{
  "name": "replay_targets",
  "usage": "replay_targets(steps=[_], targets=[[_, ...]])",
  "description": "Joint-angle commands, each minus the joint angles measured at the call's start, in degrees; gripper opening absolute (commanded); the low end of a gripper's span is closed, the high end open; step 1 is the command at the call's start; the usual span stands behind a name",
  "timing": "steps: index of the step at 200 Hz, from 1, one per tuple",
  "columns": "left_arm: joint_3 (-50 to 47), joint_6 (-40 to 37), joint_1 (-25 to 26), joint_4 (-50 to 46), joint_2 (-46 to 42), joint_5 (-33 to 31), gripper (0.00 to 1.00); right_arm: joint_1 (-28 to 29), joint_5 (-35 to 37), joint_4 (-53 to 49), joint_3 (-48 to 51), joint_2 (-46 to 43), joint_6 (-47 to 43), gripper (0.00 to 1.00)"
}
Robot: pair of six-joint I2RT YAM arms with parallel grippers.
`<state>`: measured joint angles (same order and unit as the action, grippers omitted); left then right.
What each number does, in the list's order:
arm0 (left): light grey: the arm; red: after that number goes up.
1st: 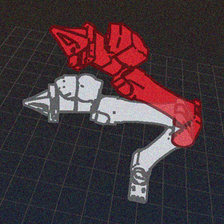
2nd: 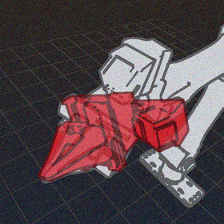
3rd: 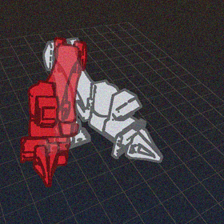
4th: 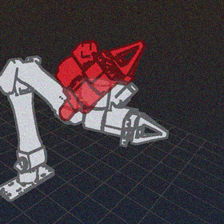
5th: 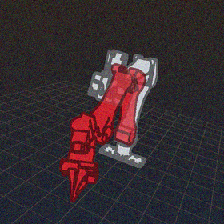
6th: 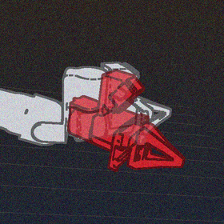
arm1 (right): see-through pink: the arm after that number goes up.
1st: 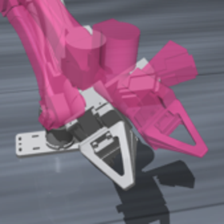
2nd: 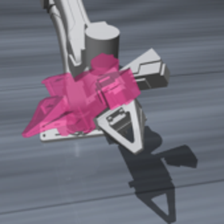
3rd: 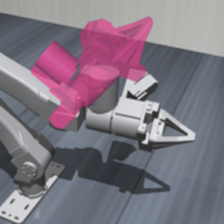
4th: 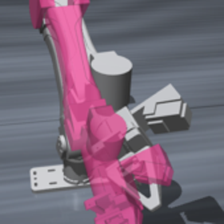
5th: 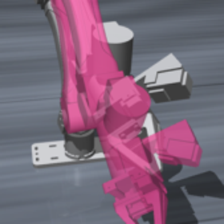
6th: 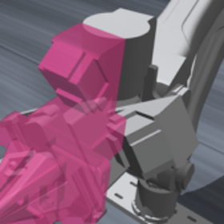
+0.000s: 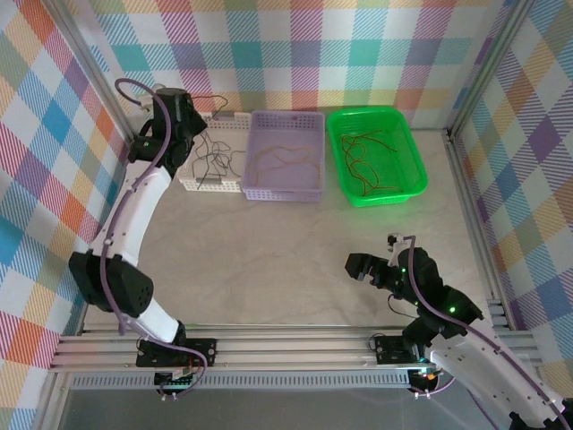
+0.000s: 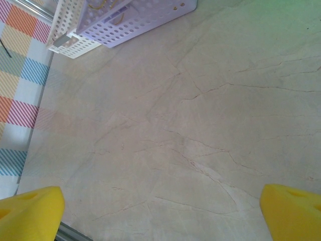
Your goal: Untangle the cables
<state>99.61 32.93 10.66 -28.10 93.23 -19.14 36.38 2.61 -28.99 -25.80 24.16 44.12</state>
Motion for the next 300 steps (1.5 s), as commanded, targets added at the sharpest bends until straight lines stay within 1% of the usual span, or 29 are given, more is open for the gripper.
replay_targets(steps=[1, 47, 84, 150, 189, 222, 277, 300], targets=[[4.6, 1.0, -0.9, 1.6, 4.0, -1.8, 0.0, 0.3, 0.7, 2.5, 0.7, 1.1, -1.3, 1.0], [14.7, 1.9, -1.9, -1.4, 16.3, -2.8, 0.0, 0.3, 0.9, 4.0, 0.2, 4.0, -2.6, 1.0], [25.3, 2.9, -3.1, -5.1, 27.0, -3.1, 0.0, 0.2, 1.3, 4.5, -0.8, 6.4, -4.4, 1.0], [41.2, 3.4, -4.1, -9.1, 42.5, -5.3, 0.0, 0.2, 0.9, 6.3, -1.6, 11.7, -5.6, 1.0], [41.9, 3.3, -4.5, -5.9, 45.9, -6.9, 0.0, 0.2, 0.9, 7.4, -2.0, 14.4, -6.1, 1.0], [42.4, 3.0, -5.5, -3.1, 48.6, -6.8, 0.0, 0.2, 0.7, 8.0, -2.6, 16.6, -6.2, 1.0], [42.4, 3.6, -5.6, -5.3, 51.7, -6.7, 0.0, 0.2, -0.6, 11.5, -2.3, 21.1, -5.6, 1.0], [40.6, 4.5, -5.6, -5.7, 52.0, -6.4, 0.0, 0.2, -1.6, 12.2, -2.6, 23.1, -5.6, 1.0]])
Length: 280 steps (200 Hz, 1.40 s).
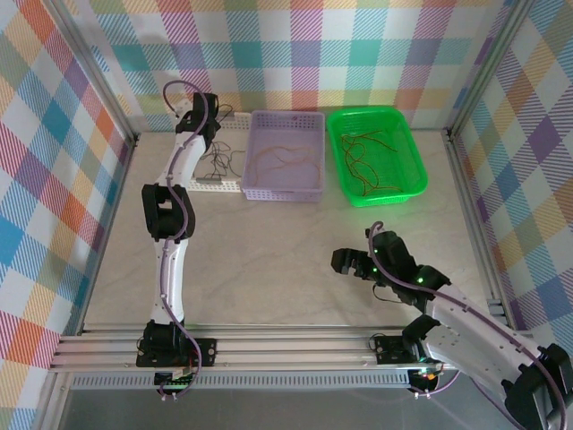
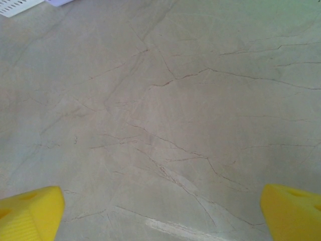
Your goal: Untangle the cables
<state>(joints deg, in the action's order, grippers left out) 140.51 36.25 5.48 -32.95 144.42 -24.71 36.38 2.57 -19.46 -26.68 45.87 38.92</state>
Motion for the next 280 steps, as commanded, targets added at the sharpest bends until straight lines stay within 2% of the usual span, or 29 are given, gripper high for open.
replay_targets(steps=[1, 93, 157, 178, 206, 230, 263, 280], targets=[[-0.4, 1.2, -0.5, -0.8, 0.8, -0.8, 0.0, 0.2, -1.6, 2.7, -1.8, 1.4, -0.3, 1.0], [-13.4, 4.2, -0.5, 1.7, -2.0, 2.0, 0.0, 0.2, -2.8, 3.9, -0.6, 1.9, 0.6, 1.0], [-15.0, 4.1, -0.4, 1.2, -2.5, 3.0, 0.0, 0.2, -3.4, 3.8, -0.6, 1.6, 1.1, 1.0], [-14.9, 3.8, -0.4, 1.4, -3.1, 3.6, 0.09, 0.2, -3.6, 4.0, -0.6, 1.7, 1.3, 1.0], [-14.9, 2.9, -0.4, 1.2, -3.8, 3.7, 0.15, 0.2, -3.9, 4.2, -0.7, 1.7, 1.6, 1.0], [-14.8, 2.4, -0.4, 1.0, -4.7, 4.0, 0.28, 0.2, -4.3, 4.0, -0.9, 1.5, 1.7, 1.0], [-14.9, 1.6, -0.5, 0.9, -6.9, 4.0, 0.35, 0.2, -4.8, 3.8, -1.1, 0.9, 2.1, 1.0], [-14.9, 1.4, -0.5, 0.7, -8.2, 4.0, 0.43, 0.2, -5.0, 3.7, -1.1, 0.5, 2.4, 1.0]])
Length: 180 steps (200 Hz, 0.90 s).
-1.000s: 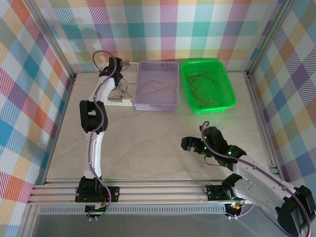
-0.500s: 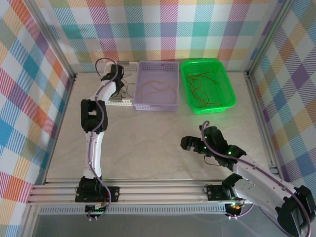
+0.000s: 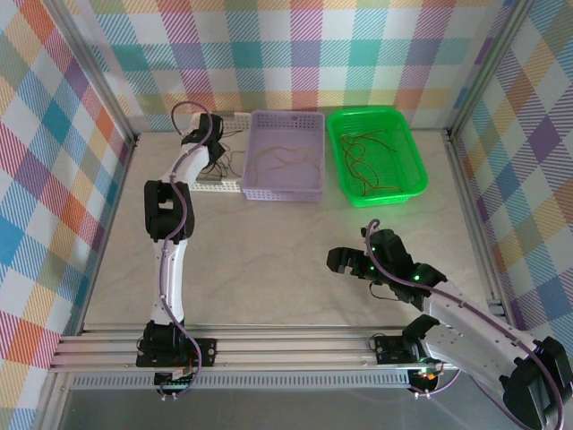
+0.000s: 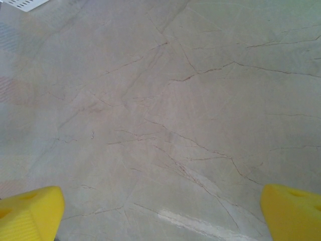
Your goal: Untangle the cables
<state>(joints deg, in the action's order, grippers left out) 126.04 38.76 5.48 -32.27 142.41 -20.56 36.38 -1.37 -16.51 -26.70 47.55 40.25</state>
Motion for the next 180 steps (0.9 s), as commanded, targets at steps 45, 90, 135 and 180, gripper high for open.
replay_targets(steps=[45, 90, 135, 180], targets=[[-0.4, -1.7, -0.4, -0.4, -9.4, 0.1, 0.54, 0.2, -1.6, 0.6, -1.1, -2.4, 1.9, 1.0], [-2.2, -1.2, -0.4, -1.2, -13.8, 0.6, 0.68, 0.2, -1.4, -0.5, -1.0, -4.2, 1.8, 1.0], [-6.5, 1.0, -0.4, -2.2, -22.3, 2.7, 0.91, 0.2, 1.1, -3.1, -0.4, -6.1, 2.4, 1.0], [-16.4, 1.0, 1.4, -1.8, -35.2, 1.2, 1.0, 0.2, 4.5, -11.4, -2.3, -7.6, 3.5, 1.0]])
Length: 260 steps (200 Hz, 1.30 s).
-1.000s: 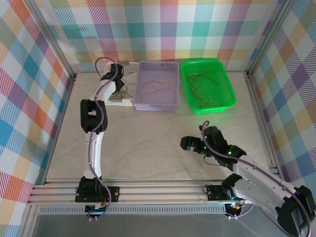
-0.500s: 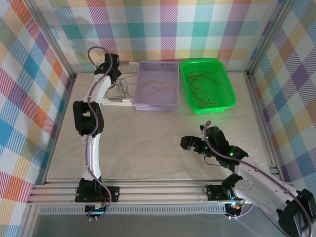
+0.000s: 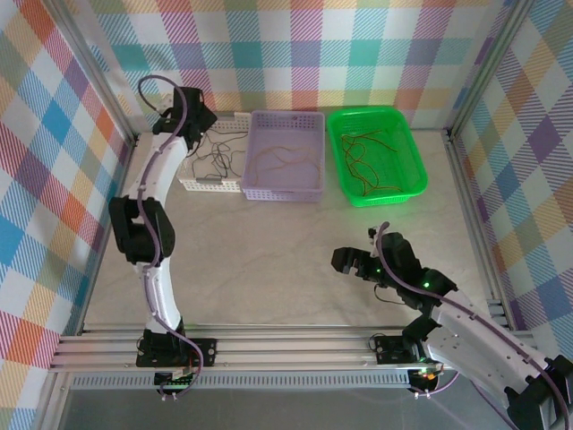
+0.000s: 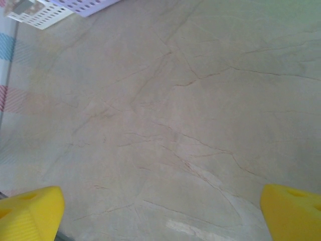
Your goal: Untangle the cables
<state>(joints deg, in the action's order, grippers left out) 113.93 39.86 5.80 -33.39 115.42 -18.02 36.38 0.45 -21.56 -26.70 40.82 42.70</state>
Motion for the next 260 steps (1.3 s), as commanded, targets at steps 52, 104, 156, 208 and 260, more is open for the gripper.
replay_targets(steps=[52, 104, 156, 208, 260], targets=[[-16.9, -2.8, 4.3, -0.6, -24.5, -4.9, 1.0, 0.2, 4.0, -13.4, -4.6, -3.0, -2.6, 1.0], [-29.9, -6.3, 8.2, -1.3, -39.3, -8.3, 1.0, 0.2, 10.4, -16.0, -9.0, -2.0, -9.1, 1.0], [-43.6, -5.8, 11.2, 0.9, -52.0, -6.7, 1.0, 0.3, 14.3, -12.7, -11.1, 0.6, -20.9, 1.0], [-54.7, -9.1, 14.4, 2.0, -58.1, -9.9, 1.0, 0.2, 18.8, -2.2, -6.4, -4.7, -28.7, 1.0], [-59.6, -10.3, 16.1, 4.6, -60.4, -11.8, 1.0, 0.2, 26.1, 4.1, -3.9, -5.0, -34.6, 1.0]])
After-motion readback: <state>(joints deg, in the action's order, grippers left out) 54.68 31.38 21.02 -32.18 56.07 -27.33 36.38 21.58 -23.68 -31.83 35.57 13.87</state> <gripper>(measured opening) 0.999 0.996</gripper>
